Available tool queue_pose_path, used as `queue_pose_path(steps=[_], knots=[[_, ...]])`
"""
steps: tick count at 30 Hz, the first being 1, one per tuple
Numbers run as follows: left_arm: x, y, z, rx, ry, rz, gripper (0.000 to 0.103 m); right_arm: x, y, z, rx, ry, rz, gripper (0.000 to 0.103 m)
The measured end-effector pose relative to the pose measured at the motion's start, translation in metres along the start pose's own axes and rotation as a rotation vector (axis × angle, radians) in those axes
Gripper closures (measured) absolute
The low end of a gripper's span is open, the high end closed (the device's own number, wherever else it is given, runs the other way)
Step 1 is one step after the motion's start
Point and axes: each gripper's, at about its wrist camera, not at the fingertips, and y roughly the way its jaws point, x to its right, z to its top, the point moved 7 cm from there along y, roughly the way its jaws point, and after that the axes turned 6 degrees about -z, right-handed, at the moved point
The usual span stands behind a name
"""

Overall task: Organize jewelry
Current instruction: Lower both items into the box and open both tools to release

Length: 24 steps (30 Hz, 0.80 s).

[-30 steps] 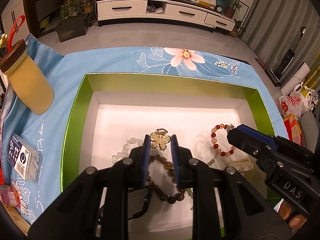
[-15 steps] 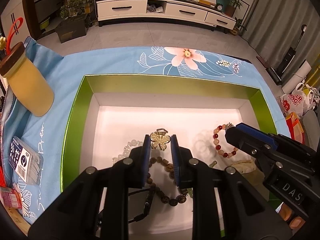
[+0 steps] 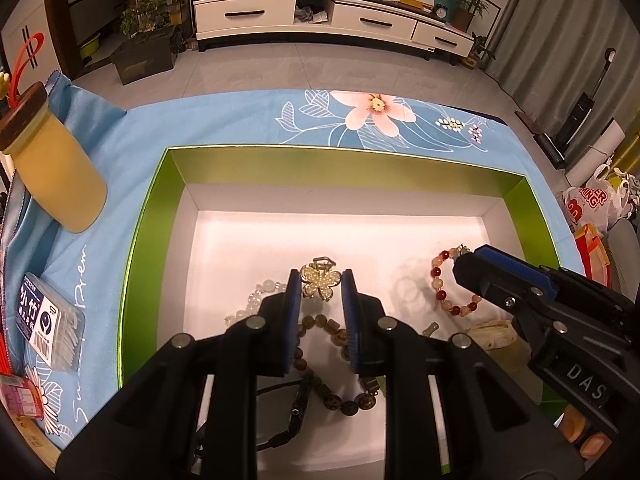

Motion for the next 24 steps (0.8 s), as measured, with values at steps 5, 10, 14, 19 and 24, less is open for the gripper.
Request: queue_pose_path(steps=[5,10,14,19,24], knots=[[0.0,0.0022,0.0001,0.0,0.002,0.001,0.083,0.0005,0.0011,-0.0004,-0.001,0.005,0.002,0.082],[-0.0008,0.0028,-0.0005,-0.001,0.0,0.001,0.083,0.0004,0.0012,-0.0004,-0.002,0.005,0.002,0.082],[-0.0019,0.0041,-0.0014,-0.005,0.0,0.004,0.083,0.0,0.0022,-0.0004,-0.001,0.002,-0.002,0.082],[-0.0021,0.0042,-0.0011,-0.006,0.0,0.003,0.083,-0.0005,0.0025,-0.0001,-0.002,0.002,-0.002,0.082],[-0.0023,0.0045,-0.0014,-0.007,0.0,0.004,0.083,0.0,0.0028,0.0002,-0.001,0.002,-0.003,0.082]])
